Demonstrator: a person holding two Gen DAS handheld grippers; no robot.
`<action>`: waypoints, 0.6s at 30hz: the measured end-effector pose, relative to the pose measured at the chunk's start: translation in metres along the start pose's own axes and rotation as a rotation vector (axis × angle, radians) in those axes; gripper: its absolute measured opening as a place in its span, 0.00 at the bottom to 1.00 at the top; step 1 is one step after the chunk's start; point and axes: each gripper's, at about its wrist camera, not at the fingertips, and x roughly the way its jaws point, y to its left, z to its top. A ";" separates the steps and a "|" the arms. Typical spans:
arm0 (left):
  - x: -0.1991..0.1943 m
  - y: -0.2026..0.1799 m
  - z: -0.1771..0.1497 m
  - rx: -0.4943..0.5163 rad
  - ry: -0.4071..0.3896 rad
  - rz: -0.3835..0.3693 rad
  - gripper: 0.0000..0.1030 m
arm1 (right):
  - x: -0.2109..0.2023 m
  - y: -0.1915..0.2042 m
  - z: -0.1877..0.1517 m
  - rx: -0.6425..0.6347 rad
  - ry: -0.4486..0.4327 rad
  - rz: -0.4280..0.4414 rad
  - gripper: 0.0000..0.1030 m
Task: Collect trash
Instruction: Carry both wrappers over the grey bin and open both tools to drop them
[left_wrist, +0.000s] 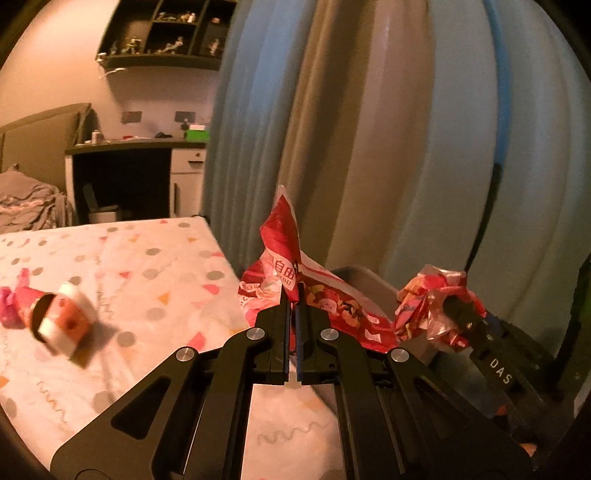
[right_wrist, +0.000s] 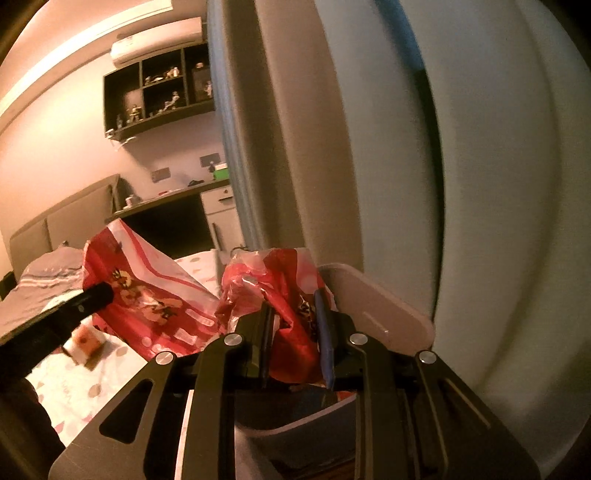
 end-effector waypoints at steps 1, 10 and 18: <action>0.005 -0.002 -0.001 0.006 0.005 -0.004 0.01 | 0.001 -0.002 0.000 0.002 -0.001 -0.007 0.22; 0.038 -0.015 -0.007 0.027 0.050 -0.037 0.01 | 0.015 -0.017 -0.003 0.019 0.012 -0.035 0.23; 0.058 -0.026 -0.013 0.039 0.091 -0.081 0.01 | 0.026 -0.016 0.000 0.016 0.028 -0.041 0.25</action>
